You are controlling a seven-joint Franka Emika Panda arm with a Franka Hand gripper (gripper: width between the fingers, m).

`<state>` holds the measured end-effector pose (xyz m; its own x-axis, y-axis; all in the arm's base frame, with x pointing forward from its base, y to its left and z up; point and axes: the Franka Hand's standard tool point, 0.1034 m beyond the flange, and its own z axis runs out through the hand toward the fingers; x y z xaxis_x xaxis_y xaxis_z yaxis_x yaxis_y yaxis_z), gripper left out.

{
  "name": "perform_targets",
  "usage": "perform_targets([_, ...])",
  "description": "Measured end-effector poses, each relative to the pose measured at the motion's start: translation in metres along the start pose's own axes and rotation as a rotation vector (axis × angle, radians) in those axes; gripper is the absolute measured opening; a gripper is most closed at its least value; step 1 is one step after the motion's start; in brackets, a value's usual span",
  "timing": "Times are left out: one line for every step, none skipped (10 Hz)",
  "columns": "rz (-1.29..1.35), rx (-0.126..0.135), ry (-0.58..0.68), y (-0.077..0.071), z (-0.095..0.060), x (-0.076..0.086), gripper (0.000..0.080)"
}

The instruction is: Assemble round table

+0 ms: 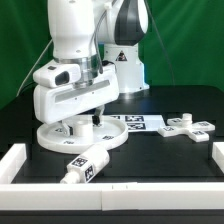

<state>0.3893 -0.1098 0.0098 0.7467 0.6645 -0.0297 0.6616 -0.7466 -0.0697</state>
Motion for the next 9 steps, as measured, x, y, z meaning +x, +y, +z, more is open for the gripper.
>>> perform_targets([0.000,0.000,0.000,0.000,0.000,0.000,0.0506])
perform_targets([0.000,0.000,0.000,0.000,0.000,0.000,0.0506])
perform_targets([0.001,-0.001,0.001,0.001,0.000,0.000,0.0404])
perform_targets([0.005,0.004,-0.002,0.000,-0.002,0.002,0.0404])
perform_targets([0.027,0.019,-0.012,-0.003,-0.014,0.012,0.0404])
perform_targets([0.049,0.017,-0.019,-0.008,-0.036,0.029,0.0404])
perform_targets([0.059,0.021,-0.030,-0.013,-0.055,0.048,0.0404])
perform_targets([0.096,0.028,-0.046,-0.015,-0.067,0.068,0.0404])
perform_targets([0.112,0.030,-0.047,-0.012,-0.077,0.093,0.0404])
